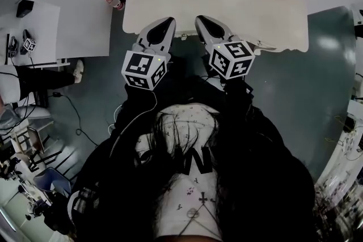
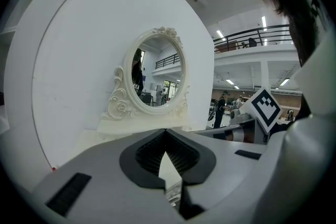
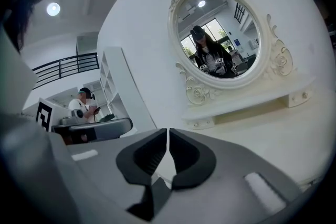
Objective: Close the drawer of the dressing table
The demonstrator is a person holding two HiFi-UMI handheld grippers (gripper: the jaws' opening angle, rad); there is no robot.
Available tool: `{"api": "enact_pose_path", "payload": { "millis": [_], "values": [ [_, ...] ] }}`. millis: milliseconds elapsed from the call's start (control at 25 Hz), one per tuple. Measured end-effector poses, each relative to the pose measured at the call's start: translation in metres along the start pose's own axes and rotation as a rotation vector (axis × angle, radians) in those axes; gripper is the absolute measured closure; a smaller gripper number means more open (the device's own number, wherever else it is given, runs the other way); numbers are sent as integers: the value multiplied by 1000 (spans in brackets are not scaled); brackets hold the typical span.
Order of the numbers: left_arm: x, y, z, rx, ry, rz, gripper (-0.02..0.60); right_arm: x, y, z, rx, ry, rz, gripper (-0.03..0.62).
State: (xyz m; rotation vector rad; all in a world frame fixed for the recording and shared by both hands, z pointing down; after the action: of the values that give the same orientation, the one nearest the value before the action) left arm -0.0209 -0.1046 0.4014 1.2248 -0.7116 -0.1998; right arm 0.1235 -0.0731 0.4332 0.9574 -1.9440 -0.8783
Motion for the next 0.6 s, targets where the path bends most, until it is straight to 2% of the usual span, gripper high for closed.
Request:
{"api": "enact_pose_path", "payload": {
  "millis": [280,600],
  "values": [
    [-20,33,-55,-29,-10,22,581,-50,42,4,16,-22,33,569],
    [-46,52,-88,-35,-15,50,581,-85,76,26,38,-48,48,569]
  ]
}}
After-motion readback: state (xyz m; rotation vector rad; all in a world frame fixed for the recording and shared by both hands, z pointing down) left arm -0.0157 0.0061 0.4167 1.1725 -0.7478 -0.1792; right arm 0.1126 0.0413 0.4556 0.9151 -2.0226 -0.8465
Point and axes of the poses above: the fingertips, and each gripper's own axes: x forward along the fingers, z to its left, y out of its underside, the point moved 6 cm from there along -x, backward along the fingers, and after that the axes turned 7 degrees about z, right-handed, at the moved point
